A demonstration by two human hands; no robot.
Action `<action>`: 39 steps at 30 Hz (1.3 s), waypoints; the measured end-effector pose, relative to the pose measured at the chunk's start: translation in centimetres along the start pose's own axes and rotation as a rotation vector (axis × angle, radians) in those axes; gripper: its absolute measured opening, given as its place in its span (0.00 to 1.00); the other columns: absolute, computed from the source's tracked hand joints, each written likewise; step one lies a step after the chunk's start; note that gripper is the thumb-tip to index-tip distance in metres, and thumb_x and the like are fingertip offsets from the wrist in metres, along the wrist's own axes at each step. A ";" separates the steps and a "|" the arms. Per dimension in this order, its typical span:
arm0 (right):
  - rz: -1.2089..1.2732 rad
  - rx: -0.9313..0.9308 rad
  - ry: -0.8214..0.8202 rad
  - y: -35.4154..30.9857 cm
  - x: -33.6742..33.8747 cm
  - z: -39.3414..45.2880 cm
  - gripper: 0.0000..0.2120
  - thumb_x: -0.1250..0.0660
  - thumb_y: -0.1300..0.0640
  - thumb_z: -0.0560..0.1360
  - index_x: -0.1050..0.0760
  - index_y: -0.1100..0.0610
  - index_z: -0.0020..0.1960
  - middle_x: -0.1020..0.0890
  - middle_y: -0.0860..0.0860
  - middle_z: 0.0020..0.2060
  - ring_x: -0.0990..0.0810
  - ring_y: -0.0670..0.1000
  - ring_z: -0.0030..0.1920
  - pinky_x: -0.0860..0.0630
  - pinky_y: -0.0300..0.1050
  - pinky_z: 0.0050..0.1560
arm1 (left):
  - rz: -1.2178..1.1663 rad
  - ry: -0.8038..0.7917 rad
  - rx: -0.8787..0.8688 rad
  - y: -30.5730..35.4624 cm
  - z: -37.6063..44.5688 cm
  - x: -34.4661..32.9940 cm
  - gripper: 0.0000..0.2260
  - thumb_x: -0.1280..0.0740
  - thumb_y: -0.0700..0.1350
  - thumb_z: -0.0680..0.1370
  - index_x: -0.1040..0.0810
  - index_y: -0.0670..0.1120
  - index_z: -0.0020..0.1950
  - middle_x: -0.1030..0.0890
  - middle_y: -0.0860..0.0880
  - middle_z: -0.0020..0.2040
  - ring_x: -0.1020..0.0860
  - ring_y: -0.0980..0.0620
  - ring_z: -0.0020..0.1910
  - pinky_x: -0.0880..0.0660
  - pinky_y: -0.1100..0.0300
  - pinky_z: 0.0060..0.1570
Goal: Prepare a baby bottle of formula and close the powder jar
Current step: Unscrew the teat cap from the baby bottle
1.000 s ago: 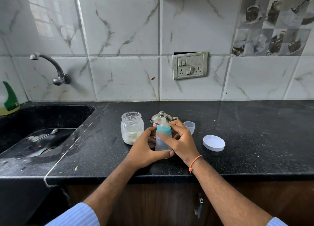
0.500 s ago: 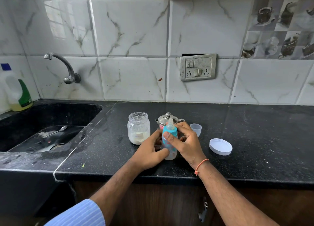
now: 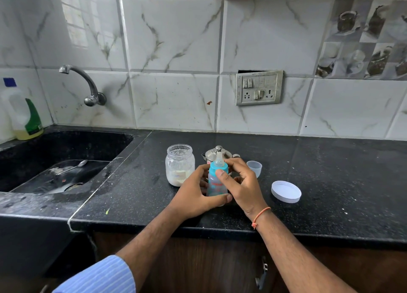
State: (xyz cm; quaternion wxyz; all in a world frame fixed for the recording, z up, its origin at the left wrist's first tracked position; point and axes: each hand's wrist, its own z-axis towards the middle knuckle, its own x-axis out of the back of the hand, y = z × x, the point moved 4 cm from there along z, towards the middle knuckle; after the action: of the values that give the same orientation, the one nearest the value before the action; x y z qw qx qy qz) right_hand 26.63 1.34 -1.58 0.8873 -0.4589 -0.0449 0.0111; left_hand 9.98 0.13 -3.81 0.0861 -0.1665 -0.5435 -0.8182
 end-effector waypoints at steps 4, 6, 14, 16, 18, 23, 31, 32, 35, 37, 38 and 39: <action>0.002 0.015 -0.009 0.0 0.1 0.1 0.17 0.26 0.48 0.77 0.15 0.55 0.62 0.18 0.51 0.57 0.17 0.52 0.59 0.19 0.45 0.55 | -0.009 0.040 0.021 -0.7 0.2 0.2 0.32 0.21 0.51 0.71 0.25 0.52 0.74 0.12 0.52 0.59 0.13 0.52 0.58 0.15 0.46 0.62; -0.010 0.020 -0.013 0.1 0.2 0.2 0.17 0.27 0.50 0.78 0.16 0.55 0.64 0.17 0.51 0.58 0.17 0.52 0.61 0.19 0.44 0.56 | 0.006 0.026 0.012 -0.5 0.3 0.1 0.29 0.26 0.47 0.73 0.24 0.52 0.74 0.12 0.53 0.59 0.13 0.54 0.59 0.16 0.48 0.64; -0.017 0.043 -0.022 0.2 0.0 0.2 0.17 0.28 0.51 0.79 0.16 0.56 0.65 0.18 0.51 0.60 0.17 0.53 0.61 0.18 0.50 0.58 | 0.151 0.015 0.009 -0.4 0.3 0.0 0.19 0.18 0.49 0.75 0.19 0.58 0.62 0.12 0.61 0.52 0.14 0.62 0.52 0.17 0.60 0.56; -0.032 0.048 -0.030 0.2 -0.1 0.2 0.16 0.28 0.51 0.80 0.16 0.55 0.66 0.18 0.50 0.60 0.18 0.54 0.63 0.18 0.51 0.61 | 0.140 0.014 0.016 -0.4 0.3 0.0 0.18 0.22 0.50 0.73 0.19 0.57 0.61 0.12 0.61 0.52 0.13 0.59 0.52 0.16 0.55 0.57; -0.029 0.042 -0.038 0.2 -0.1 0.2 0.16 0.28 0.52 0.80 0.16 0.55 0.66 0.18 0.49 0.60 0.18 0.54 0.64 0.19 0.51 0.62 | 0.117 0.014 0.011 -0.1 0.2 0.0 0.22 0.18 0.54 0.71 0.20 0.57 0.63 0.12 0.60 0.53 0.13 0.60 0.53 0.16 0.59 0.56; -0.032 -0.002 -0.053 0.0 -0.1 0.2 0.17 0.28 0.51 0.80 0.17 0.55 0.66 0.18 0.48 0.60 0.18 0.51 0.63 0.16 0.52 0.59 | 0.169 0.052 0.030 0.0 0.1 0.3 0.24 0.14 0.58 0.71 0.18 0.53 0.61 0.12 0.58 0.51 0.14 0.61 0.50 0.16 0.58 0.54; -0.034 -0.080 -0.039 -1.4 0.6 0.8 0.16 0.26 0.46 0.78 0.16 0.48 0.64 0.17 0.47 0.61 0.18 0.49 0.63 0.20 0.51 0.66 | 0.103 0.004 0.050 -0.4 -0.2 0.4 0.29 0.17 0.61 0.70 0.16 0.53 0.68 0.11 0.60 0.56 0.13 0.62 0.55 0.15 0.55 0.62; -0.029 -0.092 -0.036 -1.7 0.9 1.0 0.16 0.26 0.45 0.77 0.16 0.47 0.63 0.17 0.47 0.61 0.18 0.50 0.62 0.20 0.50 0.66 | 0.092 -0.003 0.054 -0.4 -0.2 0.4 0.30 0.19 0.63 0.69 0.15 0.53 0.68 0.11 0.61 0.56 0.13 0.62 0.56 0.15 0.53 0.63; -0.010 -0.146 -0.010 -2.9 2.1 1.6 0.10 0.24 0.48 0.79 0.14 0.44 0.60 0.14 0.47 0.58 0.17 0.45 0.56 0.21 0.45 0.58 | 0.077 -0.025 0.067 -0.7 -0.3 0.3 0.30 0.21 0.64 0.69 0.15 0.54 0.69 0.11 0.63 0.57 0.13 0.62 0.57 0.16 0.52 0.64; 0.003 -0.194 0.026 -3.4 3.6 2.1 0.09 0.25 0.54 0.80 0.15 0.46 0.59 0.12 0.46 0.52 0.18 0.44 0.47 0.21 0.45 0.51 | 0.075 -0.038 0.071 -0.9 -0.4 0.3 0.29 0.21 0.63 0.69 0.16 0.55 0.69 0.11 0.63 0.58 0.13 0.63 0.58 0.16 0.52 0.65; -0.001 -0.214 0.038 -3.6 4.5 2.4 0.10 0.25 0.56 0.80 0.15 0.47 0.60 0.12 0.48 0.50 0.20 0.46 0.45 0.21 0.46 0.49 | 0.076 -0.042 0.071 -0.9 -0.4 0.2 0.29 0.21 0.64 0.70 0.15 0.55 0.68 0.11 0.63 0.58 0.13 0.63 0.58 0.16 0.52 0.65; -0.019 -0.232 0.041 -3.8 5.2 2.7 0.11 0.25 0.56 0.79 0.15 0.47 0.60 0.12 0.50 0.49 0.20 0.48 0.45 0.20 0.48 0.49 | 0.074 -0.044 0.076 -0.9 -0.5 0.3 0.29 0.22 0.64 0.70 0.15 0.55 0.68 0.11 0.63 0.57 0.13 0.63 0.58 0.17 0.52 0.65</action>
State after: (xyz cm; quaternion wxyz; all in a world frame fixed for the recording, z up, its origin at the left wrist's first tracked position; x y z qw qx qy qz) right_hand 31.51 1.68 3.45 0.8290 -0.5582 -0.0321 -0.0119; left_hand 9.36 0.05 -4.69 0.1102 -0.2012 -0.5694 -0.7894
